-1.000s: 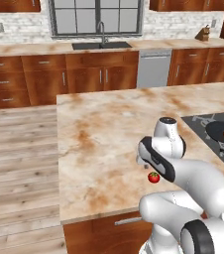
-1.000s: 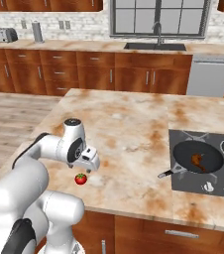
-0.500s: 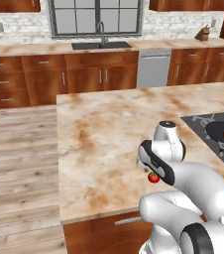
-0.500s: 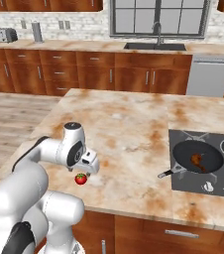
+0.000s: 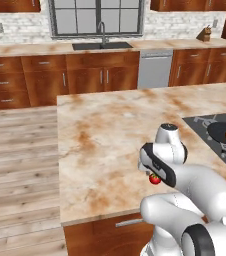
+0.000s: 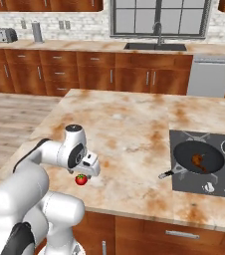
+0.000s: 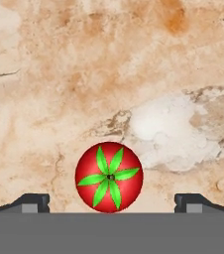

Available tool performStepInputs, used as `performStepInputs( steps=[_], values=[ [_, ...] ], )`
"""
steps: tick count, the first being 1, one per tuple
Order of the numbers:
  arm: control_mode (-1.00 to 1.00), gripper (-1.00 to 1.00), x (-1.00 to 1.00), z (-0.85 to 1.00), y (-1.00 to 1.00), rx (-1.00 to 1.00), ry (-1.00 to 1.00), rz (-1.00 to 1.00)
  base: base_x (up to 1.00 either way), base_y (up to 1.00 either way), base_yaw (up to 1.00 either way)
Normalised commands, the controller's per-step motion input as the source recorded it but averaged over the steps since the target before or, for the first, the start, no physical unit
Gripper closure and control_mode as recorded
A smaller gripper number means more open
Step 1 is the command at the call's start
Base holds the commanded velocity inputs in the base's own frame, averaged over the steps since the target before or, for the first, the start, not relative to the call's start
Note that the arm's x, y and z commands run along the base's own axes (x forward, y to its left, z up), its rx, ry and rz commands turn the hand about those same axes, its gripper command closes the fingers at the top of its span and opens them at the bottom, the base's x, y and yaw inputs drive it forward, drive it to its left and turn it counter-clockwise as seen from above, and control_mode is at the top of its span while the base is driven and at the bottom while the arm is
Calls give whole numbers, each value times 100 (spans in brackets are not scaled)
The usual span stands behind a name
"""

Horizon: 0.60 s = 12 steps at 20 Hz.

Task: Place both pans onto different burners. Then place the tomato and the chicken drumstick on different pans.

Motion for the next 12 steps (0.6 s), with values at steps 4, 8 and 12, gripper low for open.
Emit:
performStepInputs(
  steps=[4, 8, 12],
  values=[
    [-100, -100, -24, 0, 0, 0, 0, 0, 0, 0, 0],
    [-100, -100, -38, 0, 0, 0, 0, 0, 0, 0, 0],
    [-100, -100, -9, -9, 4, 0, 0, 0, 0, 0, 0]
  ],
)
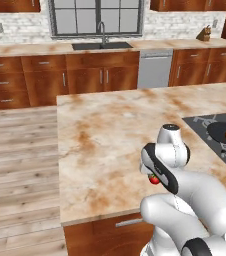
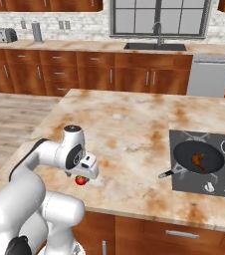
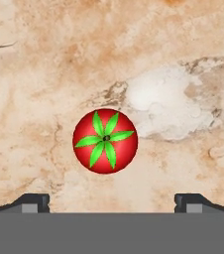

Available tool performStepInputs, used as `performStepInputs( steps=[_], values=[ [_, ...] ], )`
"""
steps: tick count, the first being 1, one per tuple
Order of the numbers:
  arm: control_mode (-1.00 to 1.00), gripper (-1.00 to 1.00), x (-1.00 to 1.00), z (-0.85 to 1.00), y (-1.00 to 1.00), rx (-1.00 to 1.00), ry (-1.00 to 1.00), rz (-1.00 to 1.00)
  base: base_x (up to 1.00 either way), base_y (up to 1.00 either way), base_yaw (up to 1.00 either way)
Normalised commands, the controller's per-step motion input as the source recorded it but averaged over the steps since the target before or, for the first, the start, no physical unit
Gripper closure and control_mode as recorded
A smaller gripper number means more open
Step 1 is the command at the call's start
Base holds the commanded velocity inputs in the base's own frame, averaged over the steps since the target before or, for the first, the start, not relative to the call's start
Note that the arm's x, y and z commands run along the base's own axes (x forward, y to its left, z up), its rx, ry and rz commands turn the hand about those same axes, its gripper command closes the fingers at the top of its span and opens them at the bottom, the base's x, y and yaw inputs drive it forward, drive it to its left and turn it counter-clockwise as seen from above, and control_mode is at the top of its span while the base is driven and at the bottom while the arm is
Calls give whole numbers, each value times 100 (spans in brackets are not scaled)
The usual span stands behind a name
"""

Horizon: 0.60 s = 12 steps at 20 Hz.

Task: Place both pans onto different burners. Then place the tomato and the chicken drumstick on different pans.

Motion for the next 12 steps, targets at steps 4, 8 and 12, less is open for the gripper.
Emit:
performStepInputs(
  steps=[4, 8, 12],
  values=[
    [-100, -100, 27, -17, 15, 0, -1, 0, 0, 0, 0],
    [-100, -100, 18, -14, 6, 0, -1, 0, 0, 0, 0],
    [-100, -100, 0, -21, 0, 0, 0, 0, 0, 0, 0]
  ],
)
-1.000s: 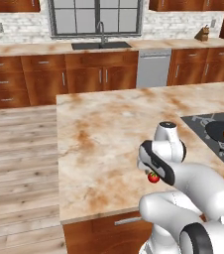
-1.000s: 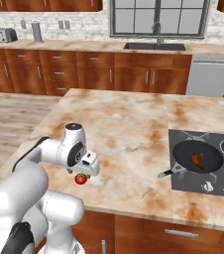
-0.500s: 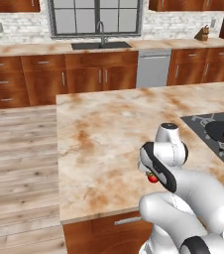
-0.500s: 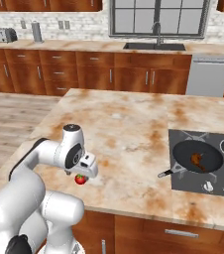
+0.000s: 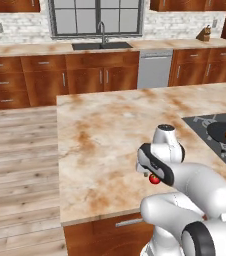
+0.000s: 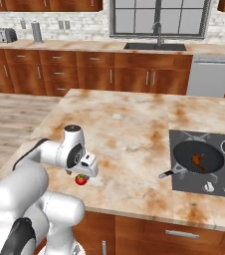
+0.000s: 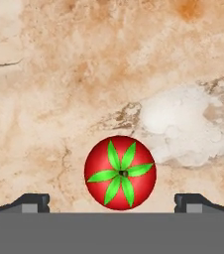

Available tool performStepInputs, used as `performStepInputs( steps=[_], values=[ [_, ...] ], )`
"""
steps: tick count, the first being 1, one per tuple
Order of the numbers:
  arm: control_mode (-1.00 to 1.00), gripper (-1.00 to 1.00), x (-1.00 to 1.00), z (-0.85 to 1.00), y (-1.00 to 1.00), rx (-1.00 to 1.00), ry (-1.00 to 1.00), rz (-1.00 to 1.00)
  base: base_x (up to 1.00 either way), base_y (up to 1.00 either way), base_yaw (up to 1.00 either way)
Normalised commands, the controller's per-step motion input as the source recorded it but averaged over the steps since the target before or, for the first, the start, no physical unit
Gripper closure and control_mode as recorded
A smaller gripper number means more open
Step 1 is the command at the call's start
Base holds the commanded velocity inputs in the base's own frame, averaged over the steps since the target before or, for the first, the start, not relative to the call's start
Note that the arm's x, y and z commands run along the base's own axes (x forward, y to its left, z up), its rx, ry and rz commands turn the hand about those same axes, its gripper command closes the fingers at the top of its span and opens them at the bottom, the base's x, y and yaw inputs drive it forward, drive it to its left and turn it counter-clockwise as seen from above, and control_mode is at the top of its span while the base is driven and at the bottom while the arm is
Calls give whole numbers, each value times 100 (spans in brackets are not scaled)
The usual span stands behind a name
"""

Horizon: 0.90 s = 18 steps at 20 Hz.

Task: Place both pans onto different burners. Then place the tomato and the chicken drumstick on different pans.

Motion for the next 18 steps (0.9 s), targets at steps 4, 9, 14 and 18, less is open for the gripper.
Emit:
performStepInputs(
  steps=[4, 9, 14, 18],
  values=[
    [-100, -100, 0, -27, 0, 0, 0, 0, 0, 0, 0],
    [-100, -100, 0, -33, 0, 0, -1, 0, 0, 0, 0],
    [-100, -100, 0, -34, 0, 0, 0, 0, 0, 0, 0],
    [-100, -100, -6, -24, 0, 0, 0, 0, 0, 0, 0]
  ],
)
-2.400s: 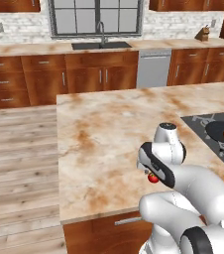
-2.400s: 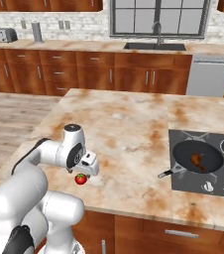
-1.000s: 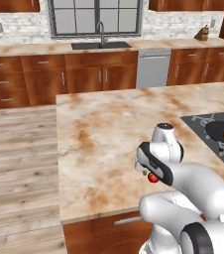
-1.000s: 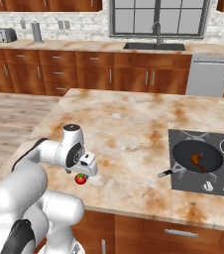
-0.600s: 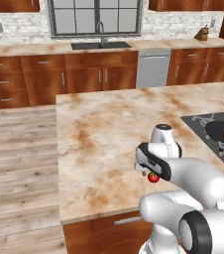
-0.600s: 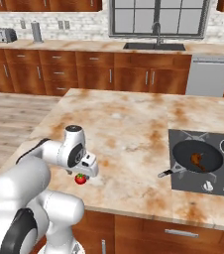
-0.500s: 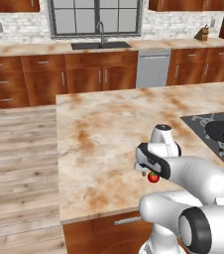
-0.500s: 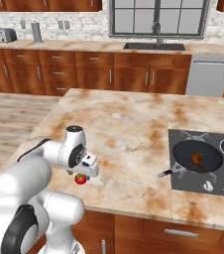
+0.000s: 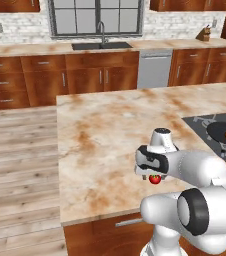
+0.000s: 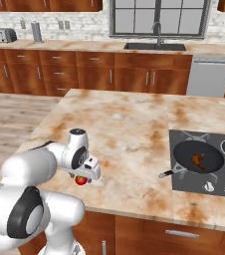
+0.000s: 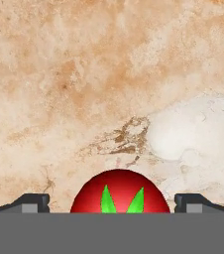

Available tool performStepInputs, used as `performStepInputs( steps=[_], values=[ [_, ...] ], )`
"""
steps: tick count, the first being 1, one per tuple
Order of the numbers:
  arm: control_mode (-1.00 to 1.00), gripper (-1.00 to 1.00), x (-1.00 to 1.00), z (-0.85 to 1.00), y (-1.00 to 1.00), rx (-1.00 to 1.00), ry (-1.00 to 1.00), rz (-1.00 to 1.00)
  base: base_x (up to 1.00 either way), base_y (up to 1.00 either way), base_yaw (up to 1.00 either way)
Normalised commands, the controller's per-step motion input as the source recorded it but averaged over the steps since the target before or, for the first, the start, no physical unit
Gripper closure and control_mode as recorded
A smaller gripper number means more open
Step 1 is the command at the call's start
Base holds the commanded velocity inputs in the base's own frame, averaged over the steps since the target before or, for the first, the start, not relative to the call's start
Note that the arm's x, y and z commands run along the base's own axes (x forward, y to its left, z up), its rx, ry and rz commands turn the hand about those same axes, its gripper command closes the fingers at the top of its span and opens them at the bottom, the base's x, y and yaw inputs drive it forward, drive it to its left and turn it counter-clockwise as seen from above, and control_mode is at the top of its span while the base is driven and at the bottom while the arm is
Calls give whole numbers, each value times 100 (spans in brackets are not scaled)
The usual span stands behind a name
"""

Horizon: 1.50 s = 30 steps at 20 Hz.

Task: Place both pans onto different burners. Then place the tomato and the chicken drumstick on different pans.

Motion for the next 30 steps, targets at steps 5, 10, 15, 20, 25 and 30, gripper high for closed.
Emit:
performStepInputs(
  steps=[5, 10, 15, 20, 25, 30],
  values=[
    [-100, 100, -3, -9, 0, 0, 0, 0, 0, 0, 0],
    [-100, 100, 0, 16, 0, 0, 0, 0, 0, 0, 0],
    [-100, 100, -6, 57, -11, 0, -9, 0, 0, 0, 0],
    [-100, 100, -34, 61, -17, 0, -12, 0, 0, 0, 0],
    [-100, 100, -23, 63, 0, -1, -5, 0, 0, 0, 0],
    [-100, 100, -14, 51, 0, -1, -5, 0, 0, 0, 0]
  ],
)
